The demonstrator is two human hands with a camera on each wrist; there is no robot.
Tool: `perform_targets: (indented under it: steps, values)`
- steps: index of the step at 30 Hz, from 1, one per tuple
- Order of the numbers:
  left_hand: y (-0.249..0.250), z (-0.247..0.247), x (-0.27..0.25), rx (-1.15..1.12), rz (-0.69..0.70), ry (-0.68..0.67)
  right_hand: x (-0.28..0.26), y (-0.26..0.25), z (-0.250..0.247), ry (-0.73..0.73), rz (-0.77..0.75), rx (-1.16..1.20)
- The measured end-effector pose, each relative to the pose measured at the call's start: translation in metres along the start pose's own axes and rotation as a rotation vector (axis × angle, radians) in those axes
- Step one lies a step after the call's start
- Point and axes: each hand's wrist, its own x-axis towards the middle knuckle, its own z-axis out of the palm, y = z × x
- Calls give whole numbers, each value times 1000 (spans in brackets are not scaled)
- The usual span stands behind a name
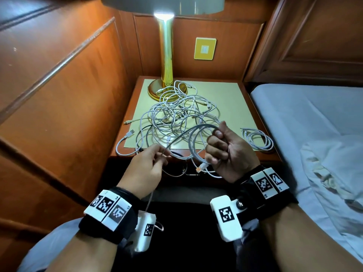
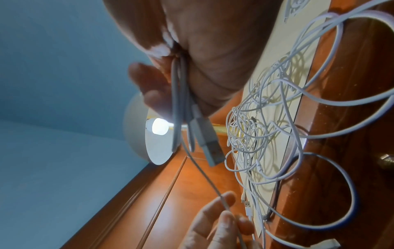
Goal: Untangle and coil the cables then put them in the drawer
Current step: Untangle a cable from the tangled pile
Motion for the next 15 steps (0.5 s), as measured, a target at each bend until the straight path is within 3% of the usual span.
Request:
perform_targets:
  steps: [4, 6, 9, 12, 15]
  values:
    - [-8, -3, 5, 63, -87, 210, 3, -1, -5, 37, -48, 43]
    - [-6, -2, 4, 114, -58, 226, 3, 0, -6, 59, -93, 0]
    - [-4, 7, 0, 184, 15, 48, 3, 2, -8, 120, -195, -128]
    - [-1, 12, -6, 163, 140, -147, -1, 4, -10, 152, -365, -413]
    - [11, 11, -11, 17, 285, -213, -4, 9, -12, 116, -478, -771]
